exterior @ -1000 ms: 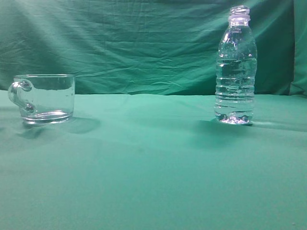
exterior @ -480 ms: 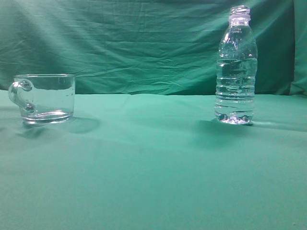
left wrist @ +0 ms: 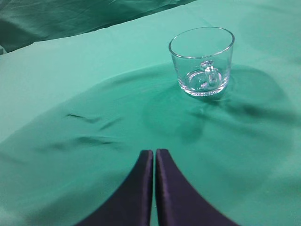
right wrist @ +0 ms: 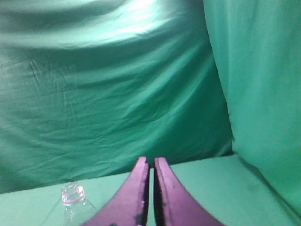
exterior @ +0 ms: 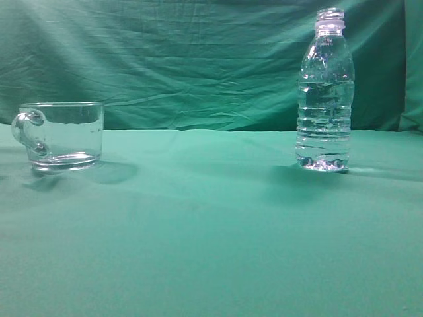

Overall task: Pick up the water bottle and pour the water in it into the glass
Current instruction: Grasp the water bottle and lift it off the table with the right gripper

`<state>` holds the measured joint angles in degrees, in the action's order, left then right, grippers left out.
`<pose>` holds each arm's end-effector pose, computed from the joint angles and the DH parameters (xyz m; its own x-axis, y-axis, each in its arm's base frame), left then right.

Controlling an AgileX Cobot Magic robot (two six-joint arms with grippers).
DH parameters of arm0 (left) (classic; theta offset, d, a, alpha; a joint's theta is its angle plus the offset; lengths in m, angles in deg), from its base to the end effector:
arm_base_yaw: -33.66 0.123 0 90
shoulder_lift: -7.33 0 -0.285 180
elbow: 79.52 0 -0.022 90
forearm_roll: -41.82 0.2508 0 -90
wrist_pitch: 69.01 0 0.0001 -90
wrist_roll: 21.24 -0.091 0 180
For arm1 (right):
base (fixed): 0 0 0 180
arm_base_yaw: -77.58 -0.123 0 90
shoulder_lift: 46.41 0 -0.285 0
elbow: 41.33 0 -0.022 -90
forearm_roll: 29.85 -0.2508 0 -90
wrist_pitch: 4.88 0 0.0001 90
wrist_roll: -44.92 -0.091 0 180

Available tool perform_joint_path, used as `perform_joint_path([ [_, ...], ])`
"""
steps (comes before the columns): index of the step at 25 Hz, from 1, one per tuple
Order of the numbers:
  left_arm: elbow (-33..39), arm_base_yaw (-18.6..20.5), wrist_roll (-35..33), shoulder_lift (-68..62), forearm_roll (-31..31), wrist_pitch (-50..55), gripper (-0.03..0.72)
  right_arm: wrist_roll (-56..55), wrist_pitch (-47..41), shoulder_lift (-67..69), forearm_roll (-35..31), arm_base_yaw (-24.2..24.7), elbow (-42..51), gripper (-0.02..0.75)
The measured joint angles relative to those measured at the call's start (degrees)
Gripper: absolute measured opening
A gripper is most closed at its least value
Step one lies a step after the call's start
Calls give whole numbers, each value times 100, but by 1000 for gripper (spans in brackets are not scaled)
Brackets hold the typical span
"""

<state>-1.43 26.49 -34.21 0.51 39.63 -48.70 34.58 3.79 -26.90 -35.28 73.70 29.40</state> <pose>0.0521 -0.0078 0.1770 -0.2295 0.2197 -0.9482 0.1843 0.9664 0.1793 0.0722 0.0036 0.2523 0.1257 0.2799 -0.9518 -0.0910 0.9586 0.2698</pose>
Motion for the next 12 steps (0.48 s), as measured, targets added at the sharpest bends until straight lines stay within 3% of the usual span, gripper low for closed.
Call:
perform_joint_path([
  [4, 0, 0, 0, 0, 0, 0, 0, -282, -13, 730, 93, -88, -8, 0],
  [9, 0, 0, 0, 0, 0, 0, 0, -839, 374, 1834, 1083, -798, -13, 0],
  [12, 0, 0, 0, 0, 0, 0, 0, -880, 921, 2583, 1307, -1056, -22, 0],
])
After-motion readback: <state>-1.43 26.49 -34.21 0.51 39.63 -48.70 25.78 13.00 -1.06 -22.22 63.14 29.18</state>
